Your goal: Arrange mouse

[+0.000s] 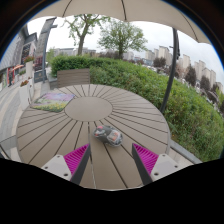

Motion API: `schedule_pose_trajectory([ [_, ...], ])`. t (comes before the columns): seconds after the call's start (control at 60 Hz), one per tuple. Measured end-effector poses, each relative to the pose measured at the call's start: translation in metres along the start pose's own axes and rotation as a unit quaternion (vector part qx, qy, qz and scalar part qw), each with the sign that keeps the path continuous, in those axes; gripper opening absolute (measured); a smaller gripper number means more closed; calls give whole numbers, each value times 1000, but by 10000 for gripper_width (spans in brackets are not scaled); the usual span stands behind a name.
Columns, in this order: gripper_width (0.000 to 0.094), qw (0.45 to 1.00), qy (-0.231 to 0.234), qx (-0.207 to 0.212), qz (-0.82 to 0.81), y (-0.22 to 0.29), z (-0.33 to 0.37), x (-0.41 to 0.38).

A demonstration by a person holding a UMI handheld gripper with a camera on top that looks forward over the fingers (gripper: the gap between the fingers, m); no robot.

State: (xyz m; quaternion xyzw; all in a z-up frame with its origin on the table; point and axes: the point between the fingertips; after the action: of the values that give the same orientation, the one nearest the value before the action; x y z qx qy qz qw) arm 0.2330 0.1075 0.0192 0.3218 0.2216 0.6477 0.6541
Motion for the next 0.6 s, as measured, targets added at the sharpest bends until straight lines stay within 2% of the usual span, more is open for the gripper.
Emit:
schedule_pose_trajectory([
  [0.217,851,999,22,-32,-27,10,-59,12],
  [0.467,839,998,36,-43,-43,44,-104,21],
  [0.533,810,997,38,-47,-44,51,-113,25],
  [0.6,740,997,36,-51,-45,55,-116,27],
])
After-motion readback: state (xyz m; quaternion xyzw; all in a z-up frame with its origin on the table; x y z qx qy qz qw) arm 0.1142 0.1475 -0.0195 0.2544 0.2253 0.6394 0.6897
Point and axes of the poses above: the point between the fingertips, and its own axes, seen from behind it with the camera up: x to the right, y up, z backward, against the way the camera looks, and after that the axes turned 12 degrees about -x, right-handed
